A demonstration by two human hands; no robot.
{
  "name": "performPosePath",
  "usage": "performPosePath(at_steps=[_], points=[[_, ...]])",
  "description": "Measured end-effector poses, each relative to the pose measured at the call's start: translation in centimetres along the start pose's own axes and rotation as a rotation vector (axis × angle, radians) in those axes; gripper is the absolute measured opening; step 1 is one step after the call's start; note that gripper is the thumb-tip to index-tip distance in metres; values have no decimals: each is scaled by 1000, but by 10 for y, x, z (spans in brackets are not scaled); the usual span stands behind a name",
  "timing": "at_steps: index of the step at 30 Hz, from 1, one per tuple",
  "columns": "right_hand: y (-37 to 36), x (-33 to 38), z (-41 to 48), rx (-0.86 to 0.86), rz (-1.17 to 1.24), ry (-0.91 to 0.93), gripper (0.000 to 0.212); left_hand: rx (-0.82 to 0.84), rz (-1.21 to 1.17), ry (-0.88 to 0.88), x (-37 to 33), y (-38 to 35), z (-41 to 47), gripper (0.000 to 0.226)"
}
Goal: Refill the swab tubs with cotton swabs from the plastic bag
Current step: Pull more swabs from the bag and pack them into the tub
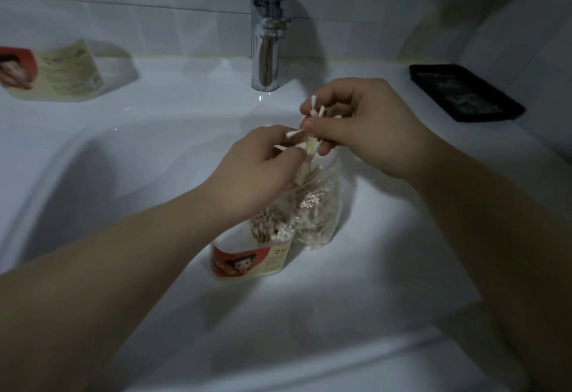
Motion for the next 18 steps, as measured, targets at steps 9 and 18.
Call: performPosePath(at_steps=[9,18], points=[[-7,-6,2,3,125,-79,12,23,17,-93,4,-3,3,25],[-9,-6,1,12,205,-145,10,128,-91,-68,11,0,8,24]])
Point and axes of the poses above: each hand's wrist, its own z-axis towards the middle knuckle, its own y-axis out of the back of the hand, x = y × z, the point moved 2 cm from there along z, towards the middle knuckle, and after that the axes turned 3 degrees about -y, right-handed, at the moved point
